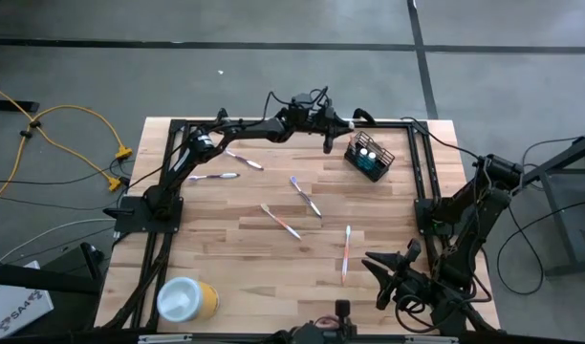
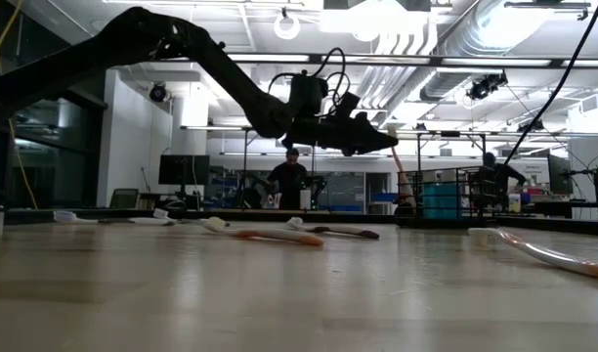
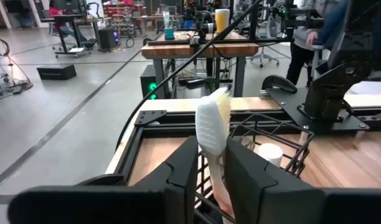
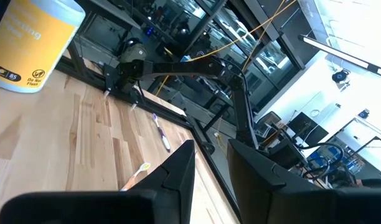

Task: Pick & Place toothbrushing station
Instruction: Put the top orange toothbrush into the left of the black mesh organizer

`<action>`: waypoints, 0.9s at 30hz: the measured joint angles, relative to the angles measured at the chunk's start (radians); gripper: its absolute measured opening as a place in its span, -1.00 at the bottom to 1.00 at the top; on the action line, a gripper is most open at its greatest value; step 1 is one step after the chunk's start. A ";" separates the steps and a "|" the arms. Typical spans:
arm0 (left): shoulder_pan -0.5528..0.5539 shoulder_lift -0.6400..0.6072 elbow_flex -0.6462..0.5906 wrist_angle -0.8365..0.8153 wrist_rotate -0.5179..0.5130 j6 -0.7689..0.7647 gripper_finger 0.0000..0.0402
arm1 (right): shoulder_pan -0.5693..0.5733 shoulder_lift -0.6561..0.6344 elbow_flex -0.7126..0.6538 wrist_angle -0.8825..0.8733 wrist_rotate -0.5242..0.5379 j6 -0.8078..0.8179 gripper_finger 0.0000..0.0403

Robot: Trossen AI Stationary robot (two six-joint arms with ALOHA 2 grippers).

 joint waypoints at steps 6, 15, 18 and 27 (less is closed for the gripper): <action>-0.004 0.000 0.000 0.000 0.024 -0.008 -0.63 | 0.000 0.000 0.000 0.000 0.000 0.000 -0.57; -0.008 0.000 0.000 0.041 0.049 -0.015 -0.63 | 0.000 0.000 0.000 0.000 0.000 0.000 -0.57; -0.002 0.000 0.000 0.043 0.053 -0.039 -0.63 | 0.000 0.000 0.000 0.000 0.000 0.000 -0.57; 0.013 0.000 0.000 0.037 0.125 -0.091 -0.63 | 0.000 0.000 0.000 0.000 0.000 0.000 -0.57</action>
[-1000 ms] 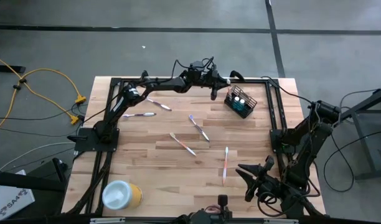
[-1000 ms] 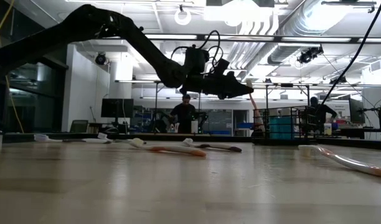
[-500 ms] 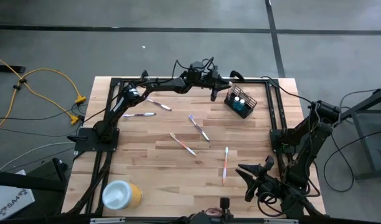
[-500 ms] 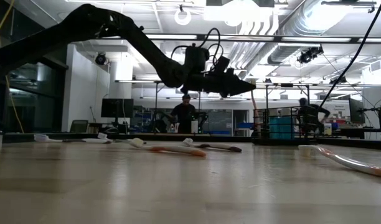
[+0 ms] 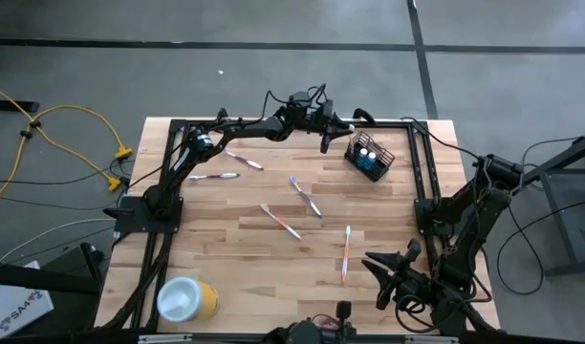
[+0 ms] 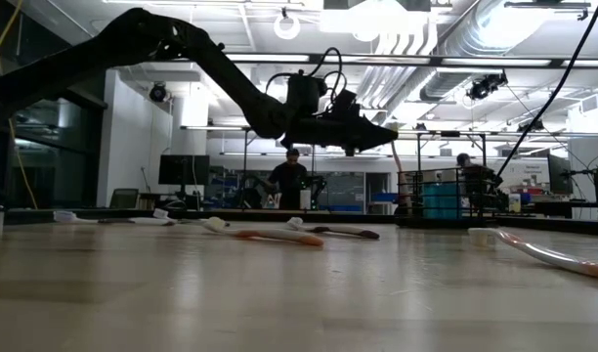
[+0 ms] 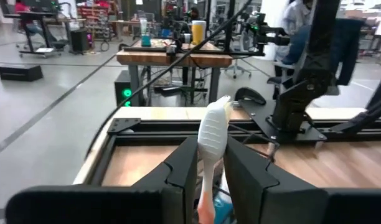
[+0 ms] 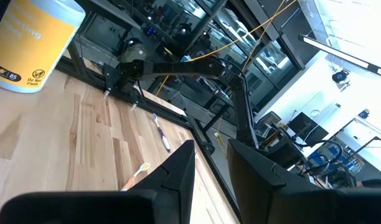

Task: Pick & Place toothbrushing station
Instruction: Put the top orange toothbrush into the left of the black mesh organizer, then put the left orange toothbrush into the left of the black mesh organizer

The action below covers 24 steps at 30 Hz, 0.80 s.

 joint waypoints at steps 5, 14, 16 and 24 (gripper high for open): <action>0.002 0.000 0.000 -0.029 0.046 -0.007 -0.60 | 0.000 0.000 0.000 0.000 0.000 0.000 -0.57; 0.004 0.000 0.000 -0.041 0.069 0.027 -0.26 | 0.000 0.000 0.000 0.001 0.000 0.000 -0.57; 0.004 0.000 0.000 -0.041 0.069 0.031 -0.22 | 0.000 0.000 0.000 0.005 0.000 0.000 -0.57; 0.006 0.000 0.000 -0.038 0.047 0.068 -0.21 | 0.000 0.000 0.000 0.005 -0.001 0.000 -0.57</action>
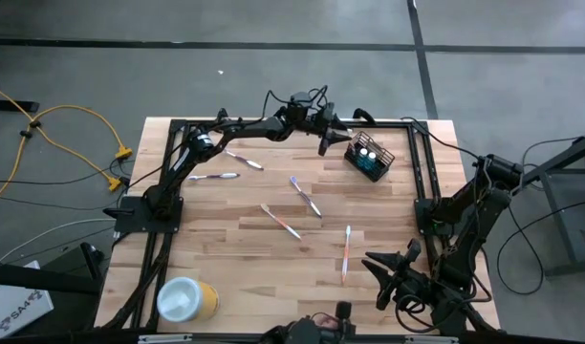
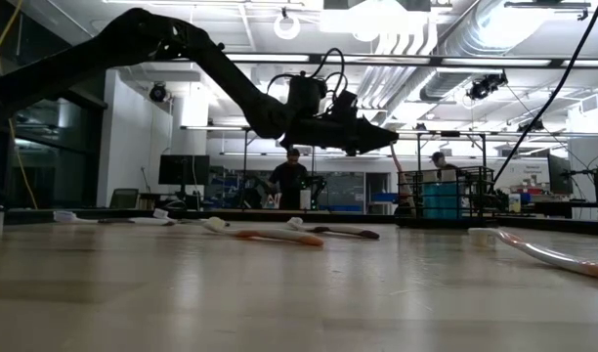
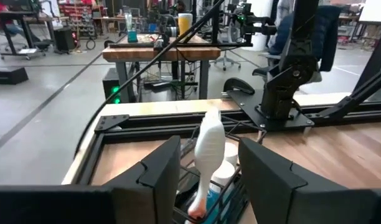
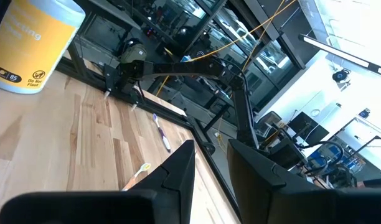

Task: Pick & Place toothbrushing station
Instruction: Put the left orange toothbrush into the left of the black mesh organizer

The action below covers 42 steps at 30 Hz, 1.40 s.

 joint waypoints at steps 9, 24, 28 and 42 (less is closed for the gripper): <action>0.007 0.000 0.000 0.071 0.055 -0.057 -0.21 | 0.000 0.000 0.000 0.000 0.000 0.000 -0.57; 0.007 -0.002 0.000 0.411 0.124 -0.280 -0.21 | 0.000 0.000 0.000 -0.001 0.000 0.000 -0.57; 0.007 -0.004 0.000 0.488 0.161 -0.338 -0.21 | 0.000 0.000 0.000 -0.001 0.000 0.001 -0.57; 0.017 -0.027 0.000 0.524 0.216 -0.423 -0.21 | 0.000 0.000 0.000 -0.001 -0.002 0.002 -0.57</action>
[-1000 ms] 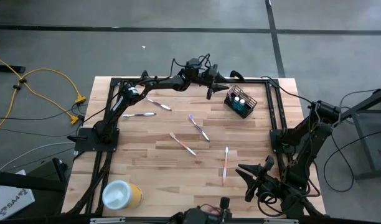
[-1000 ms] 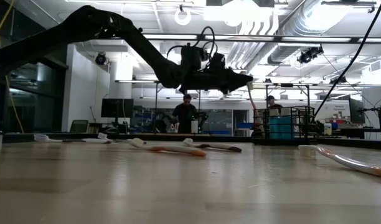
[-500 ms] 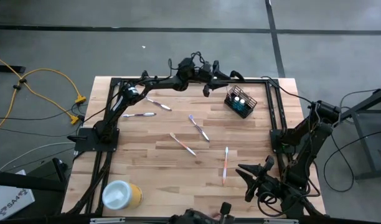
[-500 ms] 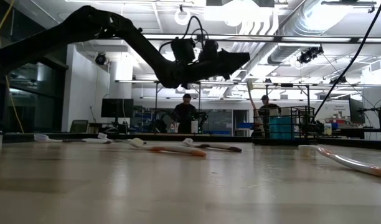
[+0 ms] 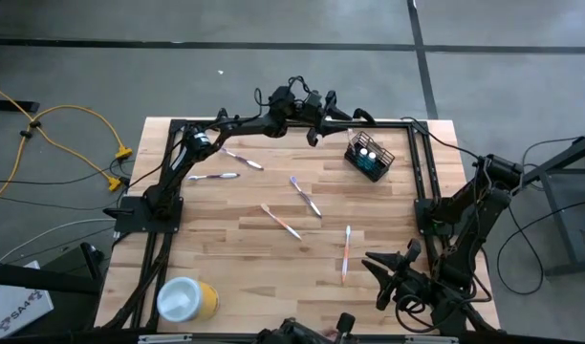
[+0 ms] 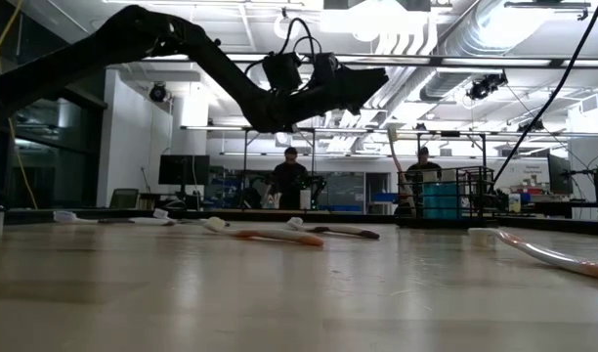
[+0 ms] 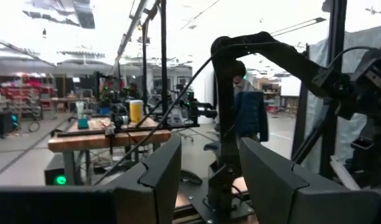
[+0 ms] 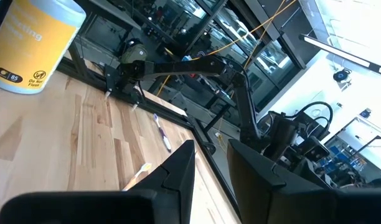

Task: Pick & Place toothbrushing station
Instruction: Put the left orange toothbrush into the left of the black mesh organizer

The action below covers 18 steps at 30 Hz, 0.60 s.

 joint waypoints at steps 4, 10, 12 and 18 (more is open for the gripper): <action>0.001 -0.009 -0.001 -0.005 0.068 -0.031 -0.24 | 0.000 0.000 0.000 0.000 0.000 0.001 -0.57; -0.026 -0.076 -0.001 -0.004 0.162 -0.111 -0.37 | 0.000 0.000 0.000 0.002 -0.002 0.002 -0.57; -0.035 -0.102 -0.001 -0.011 0.196 -0.152 -0.39 | 0.000 0.000 0.000 0.004 -0.012 0.002 -0.57; -0.060 -0.168 -0.001 -0.022 0.275 -0.289 -0.40 | 0.000 0.000 0.000 0.004 -0.027 0.002 -0.57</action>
